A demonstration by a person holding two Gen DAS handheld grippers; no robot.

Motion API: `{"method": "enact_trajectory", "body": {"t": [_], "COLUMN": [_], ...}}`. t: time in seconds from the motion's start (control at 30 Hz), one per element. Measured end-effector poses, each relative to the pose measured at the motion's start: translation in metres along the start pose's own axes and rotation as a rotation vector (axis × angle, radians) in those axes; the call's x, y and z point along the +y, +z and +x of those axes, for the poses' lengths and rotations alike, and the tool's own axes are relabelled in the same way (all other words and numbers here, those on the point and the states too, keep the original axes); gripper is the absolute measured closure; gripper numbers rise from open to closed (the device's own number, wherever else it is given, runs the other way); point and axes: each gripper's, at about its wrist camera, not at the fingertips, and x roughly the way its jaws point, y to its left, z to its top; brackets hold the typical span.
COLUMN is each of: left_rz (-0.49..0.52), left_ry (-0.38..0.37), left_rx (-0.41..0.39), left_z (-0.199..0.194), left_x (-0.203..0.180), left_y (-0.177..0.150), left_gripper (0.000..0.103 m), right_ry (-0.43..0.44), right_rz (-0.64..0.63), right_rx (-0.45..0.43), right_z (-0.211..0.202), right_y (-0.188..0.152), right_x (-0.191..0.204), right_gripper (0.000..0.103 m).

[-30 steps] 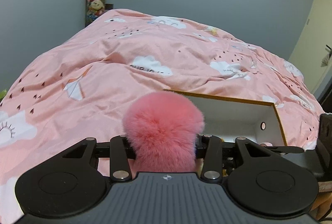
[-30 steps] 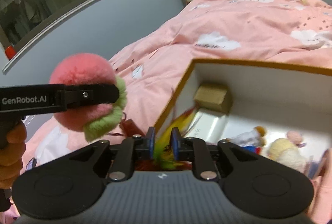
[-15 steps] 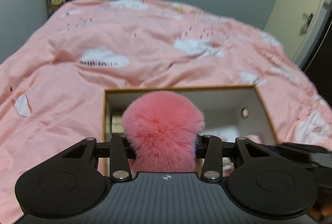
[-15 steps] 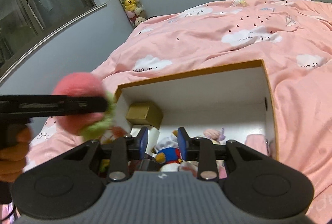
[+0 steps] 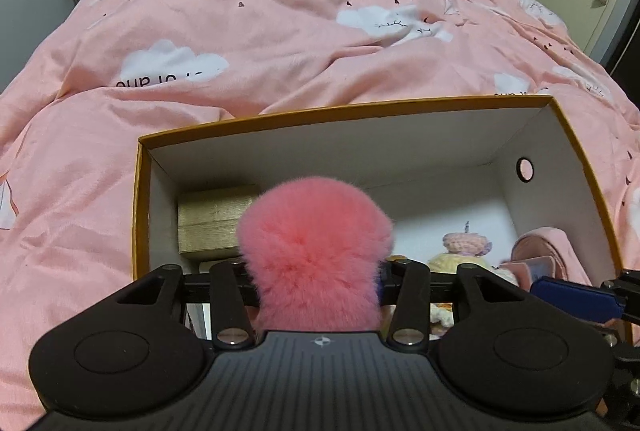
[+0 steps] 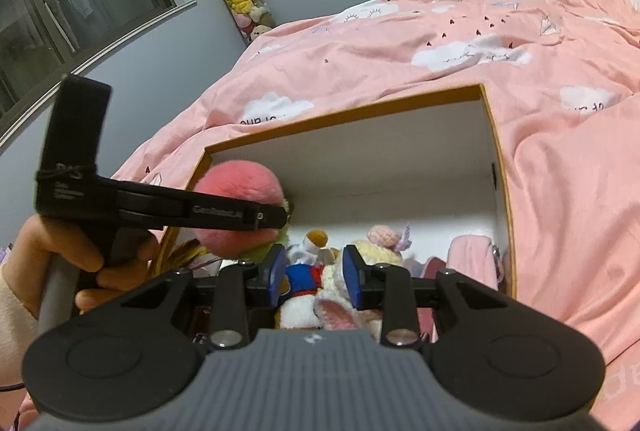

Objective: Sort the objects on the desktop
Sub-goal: 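Lift and carry the pom-pom and feather toy over the box, then release pom-pom into box with left tool while right tool drops feather toy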

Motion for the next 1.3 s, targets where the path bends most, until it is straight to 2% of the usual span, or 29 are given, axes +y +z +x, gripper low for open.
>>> {"method": "enact_trajectory", "body": {"t": [0.33,0.43,0.57,0.9,1.1,1.2,1.3], "left_rz": [-0.035,-0.056,-0.035,-0.045,-0.055,-0.043,-0.009], "left_ry": [-0.016,-0.025,0.001,0.000,-0.048,-0.030,0.001], "left_rx": [-0.016,-0.012,-0.006,-0.022,-0.059,-0.064,-0.031], "left_z": [-0.008,-0.011,-0.007,0.008,0.000,-0.009,-0.011], "left_x": [0.009,0.012,0.011,0.011,0.008,0.009,0.008], "left_y": [0.001,0.000,-0.002,0.005,0.013,0.012,0.005], "left_gripper": [0.051,0.067,0.076,0.079,0.081,0.081,0.081], "right_ry": [0.004,0.002,0.003,-0.003,-0.006,-0.006,-0.003], "right_rz": [0.009,0.004,0.004,0.013,0.015,0.023,0.026], "right_rx": [0.012,0.011,0.015,0.029,0.033,0.029,0.032], "right_z": [0.004,0.003,0.004,0.008,0.008,0.007,0.008], "right_y": [-0.003,-0.004,-0.005,-0.007,-0.008,-0.008,-0.008], "right_x": [-0.003,-0.003,-0.002,-0.005,-0.006,-0.008,-0.009], "right_gripper": [0.068,0.068,0.068,0.068,0.068,0.068,0.068]}}
